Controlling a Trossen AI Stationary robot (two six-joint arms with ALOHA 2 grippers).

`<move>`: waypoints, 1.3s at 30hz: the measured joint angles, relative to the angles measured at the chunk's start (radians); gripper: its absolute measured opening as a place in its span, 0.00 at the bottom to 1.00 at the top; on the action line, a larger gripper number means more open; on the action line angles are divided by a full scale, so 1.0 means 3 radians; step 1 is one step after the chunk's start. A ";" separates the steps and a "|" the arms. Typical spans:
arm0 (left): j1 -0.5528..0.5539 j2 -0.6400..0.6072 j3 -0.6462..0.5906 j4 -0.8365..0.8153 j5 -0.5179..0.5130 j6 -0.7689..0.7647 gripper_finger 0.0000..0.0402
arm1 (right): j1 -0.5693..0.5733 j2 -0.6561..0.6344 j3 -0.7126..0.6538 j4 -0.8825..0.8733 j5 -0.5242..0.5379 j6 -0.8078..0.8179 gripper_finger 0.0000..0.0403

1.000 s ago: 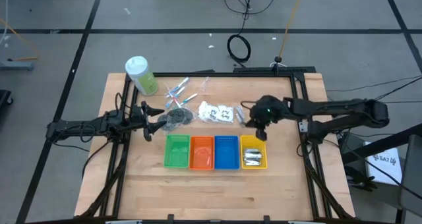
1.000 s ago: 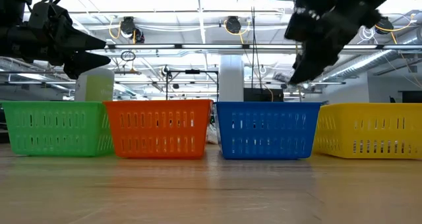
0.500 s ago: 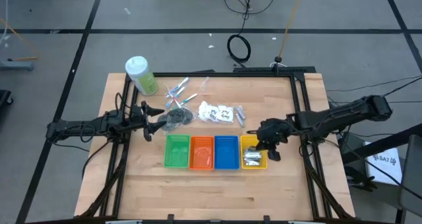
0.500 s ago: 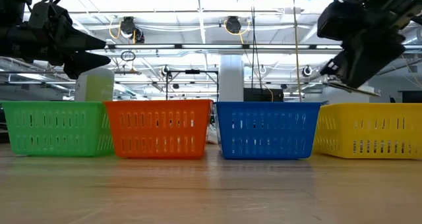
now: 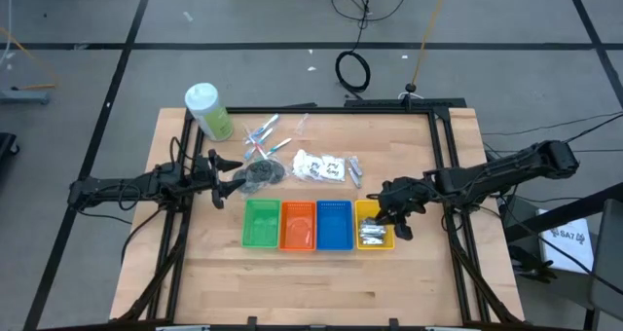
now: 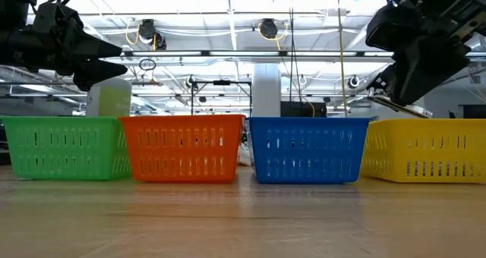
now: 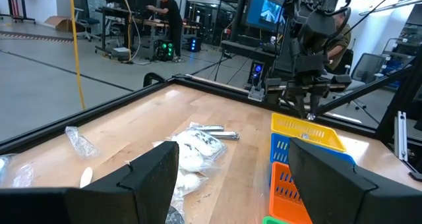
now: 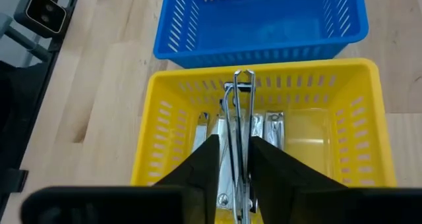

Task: Pick & Place Travel size toiletries
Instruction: Put the silver nail cutter into the yellow basket

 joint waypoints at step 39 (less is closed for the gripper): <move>0.0000 0.0000 -0.0001 0.0001 0.0000 -0.0001 0.70 | -0.0041 0.0000 -0.0001 0.0186 -0.0003 -0.0022 0.30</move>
